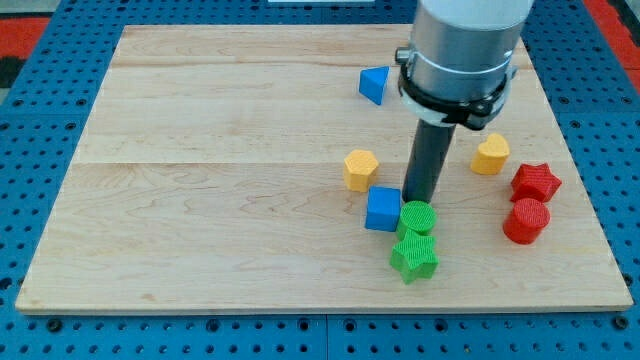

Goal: Push the blue cube towards the bottom center

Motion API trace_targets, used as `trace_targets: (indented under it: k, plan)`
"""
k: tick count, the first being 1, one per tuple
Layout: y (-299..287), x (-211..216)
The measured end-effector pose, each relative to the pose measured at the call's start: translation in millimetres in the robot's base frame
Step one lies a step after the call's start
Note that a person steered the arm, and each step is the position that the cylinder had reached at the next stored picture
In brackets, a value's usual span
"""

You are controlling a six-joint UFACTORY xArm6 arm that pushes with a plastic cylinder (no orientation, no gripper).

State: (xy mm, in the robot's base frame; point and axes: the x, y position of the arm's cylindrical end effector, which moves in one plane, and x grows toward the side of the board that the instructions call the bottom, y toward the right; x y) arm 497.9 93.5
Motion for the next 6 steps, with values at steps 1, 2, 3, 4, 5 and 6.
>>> trace_targets:
  k: [1,2,3,4,5,6]
  plan:
    - [-21,9]
    - [-38,18]
    - [-59,22]
    - [-80,23]
    - [-89,42]
    - [-89,64]
